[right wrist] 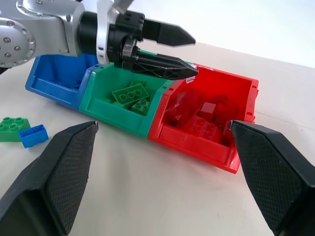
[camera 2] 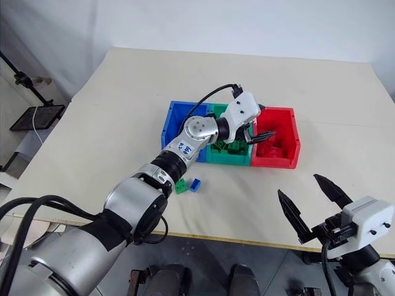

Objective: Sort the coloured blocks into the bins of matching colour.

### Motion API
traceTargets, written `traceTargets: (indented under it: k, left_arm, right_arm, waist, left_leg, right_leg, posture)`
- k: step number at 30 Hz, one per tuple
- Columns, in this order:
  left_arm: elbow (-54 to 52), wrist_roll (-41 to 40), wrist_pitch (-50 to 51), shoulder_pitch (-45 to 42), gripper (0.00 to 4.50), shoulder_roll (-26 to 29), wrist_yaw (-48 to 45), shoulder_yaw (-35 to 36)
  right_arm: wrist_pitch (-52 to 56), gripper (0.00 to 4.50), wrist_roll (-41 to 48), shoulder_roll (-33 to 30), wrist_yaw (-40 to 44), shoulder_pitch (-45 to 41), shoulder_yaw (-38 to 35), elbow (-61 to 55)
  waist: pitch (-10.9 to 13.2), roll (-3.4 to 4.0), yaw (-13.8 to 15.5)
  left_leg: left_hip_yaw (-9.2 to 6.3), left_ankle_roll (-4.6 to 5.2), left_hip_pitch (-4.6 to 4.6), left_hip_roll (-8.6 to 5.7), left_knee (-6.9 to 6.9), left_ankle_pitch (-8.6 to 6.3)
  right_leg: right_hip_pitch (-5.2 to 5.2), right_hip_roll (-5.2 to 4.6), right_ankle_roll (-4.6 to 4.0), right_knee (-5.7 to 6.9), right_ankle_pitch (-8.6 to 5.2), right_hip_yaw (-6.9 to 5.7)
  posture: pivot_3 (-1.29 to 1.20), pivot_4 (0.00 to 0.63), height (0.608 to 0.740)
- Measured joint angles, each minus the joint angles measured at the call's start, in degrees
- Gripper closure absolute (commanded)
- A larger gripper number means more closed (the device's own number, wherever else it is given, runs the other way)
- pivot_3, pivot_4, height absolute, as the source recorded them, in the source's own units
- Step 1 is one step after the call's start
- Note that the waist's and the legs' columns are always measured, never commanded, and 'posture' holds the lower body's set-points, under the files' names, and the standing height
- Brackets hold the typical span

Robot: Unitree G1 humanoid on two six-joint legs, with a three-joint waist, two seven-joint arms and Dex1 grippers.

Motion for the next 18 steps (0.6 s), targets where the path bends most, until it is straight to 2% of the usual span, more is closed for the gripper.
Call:
traceTargets:
  k: [2,7,12,16,18]
  left_arm:
    - [-3.1,-0.1,-1.0,2.0,0.02,2.2,-3.2,0.0]
    - [-18.5,-4.0,-0.3,13.7,0.02,13.5,-13.1,1.6]
    - [-35.1,-11.9,5.0,27.7,0.02,28.9,-26.1,5.4]
    - [-40.0,-13.9,6.9,35.3,0.02,41.5,-29.3,9.9]
    - [-40.6,-15.1,7.7,39.0,0.02,45.4,-31.0,12.1]
  right_arm:
    - [0.0,0.00,0.0,-2.5,1.2,-1.9,0.7,0.7]
    - [0.9,0.00,0.4,-11.1,7.7,-7.7,2.9,6.1]
    - [1.4,0.00,0.3,-18.8,16.5,-13.6,6.6,13.5]
    - [1.0,0.00,-0.8,-22.4,22.8,-18.1,10.4,17.6]
    - [0.6,0.00,-1.5,-23.2,25.0,-19.0,11.9,19.1]
  waist:
    - [0.0,0.00,-0.6]
    - [0.0,0.09,-2.3]
    - [0.0,0.07,-2.9]
    - [0.0,0.08,-2.6]
    - [0.0,0.08,-2.2]
  left_leg:
    - [0.05,0.00,0.04,0.02,-0.01,0.00]
    - [-0.10,-0.05,0.17,0.17,-0.10,0.03]
    - [-0.46,-0.06,0.13,0.18,-0.03,0.03]
    - [-0.61,-0.06,0.14,0.12,0.01,0.03]
    - [-0.64,-0.06,0.12,0.09,0.01,0.02]
  right_leg:
    - [0.00,0.01,0.00,0.00,0.00,0.03]
    - [-0.04,0.07,-0.03,0.20,-0.02,-0.02]
    - [-0.04,0.01,-0.04,0.18,-0.01,-0.02]
    - [0.01,-0.04,-0.03,0.17,-0.01,-0.04]
    - [0.03,-0.09,-0.03,0.17,-0.01,-0.06]
  posture:
    - [0.00,0.150,0.740]
    - [0.00,0.150,0.740]
    - [0.00,0.150,0.740]
    - [0.00,0.150,0.740]
    - [0.00,0.150,0.740]
